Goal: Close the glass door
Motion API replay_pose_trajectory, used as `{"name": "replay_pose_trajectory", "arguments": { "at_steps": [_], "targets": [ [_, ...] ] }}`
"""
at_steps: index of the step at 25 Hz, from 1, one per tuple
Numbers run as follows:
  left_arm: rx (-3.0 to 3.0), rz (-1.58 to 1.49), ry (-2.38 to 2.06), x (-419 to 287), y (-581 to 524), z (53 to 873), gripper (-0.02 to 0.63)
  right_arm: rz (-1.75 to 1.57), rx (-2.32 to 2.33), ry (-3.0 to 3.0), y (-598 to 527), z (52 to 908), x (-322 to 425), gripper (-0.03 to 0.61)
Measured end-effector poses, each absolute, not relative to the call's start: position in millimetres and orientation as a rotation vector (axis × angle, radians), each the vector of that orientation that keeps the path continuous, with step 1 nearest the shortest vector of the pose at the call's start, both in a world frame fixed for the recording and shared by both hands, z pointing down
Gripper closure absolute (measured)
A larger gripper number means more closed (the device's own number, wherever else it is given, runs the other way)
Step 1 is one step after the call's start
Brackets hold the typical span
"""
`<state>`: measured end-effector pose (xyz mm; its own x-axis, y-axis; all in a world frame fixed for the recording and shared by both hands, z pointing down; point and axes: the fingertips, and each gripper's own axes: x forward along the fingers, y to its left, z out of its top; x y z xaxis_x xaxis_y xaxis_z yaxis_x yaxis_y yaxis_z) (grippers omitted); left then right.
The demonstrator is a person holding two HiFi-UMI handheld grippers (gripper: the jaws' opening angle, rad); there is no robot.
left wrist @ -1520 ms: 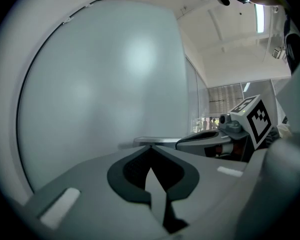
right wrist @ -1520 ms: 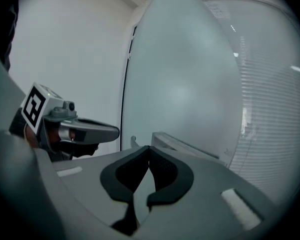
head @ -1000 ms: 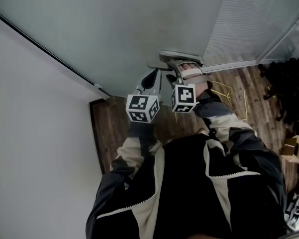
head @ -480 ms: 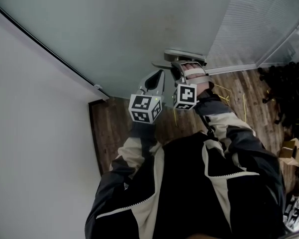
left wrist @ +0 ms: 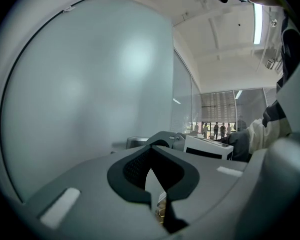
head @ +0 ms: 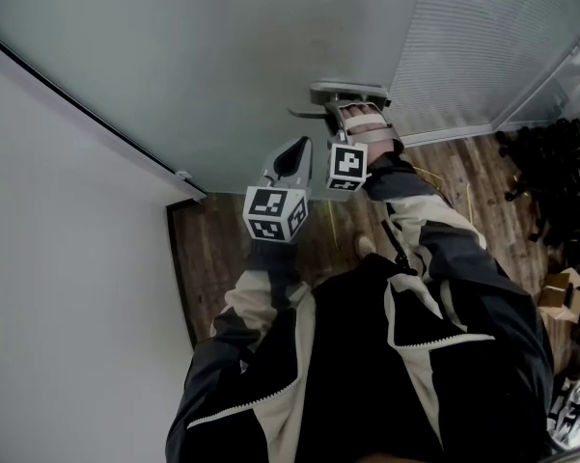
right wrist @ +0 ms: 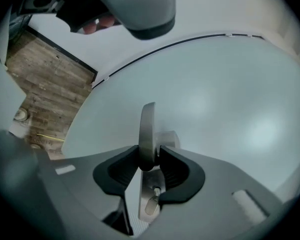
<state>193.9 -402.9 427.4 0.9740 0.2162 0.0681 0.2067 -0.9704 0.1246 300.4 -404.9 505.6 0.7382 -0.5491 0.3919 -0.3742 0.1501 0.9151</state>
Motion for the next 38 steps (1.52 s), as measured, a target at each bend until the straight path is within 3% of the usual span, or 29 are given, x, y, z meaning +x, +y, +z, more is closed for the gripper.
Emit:
{"name": "replay_pose_trajectory", "arguments": {
  "at_steps": [15, 38],
  "targets": [
    [3.042, 0.090, 0.101, 260.6, -419.2, 406.2, 0.611, -0.230, 1.379, -0.786, -441.9, 503.6, 422.0, 0.468],
    [3.052, 0.191, -0.102, 268.2, -437.4, 422.5, 0.610, -0.227, 1.325, -0.764, -499.5, 510.8, 516.3, 0.469]
  ]
}}
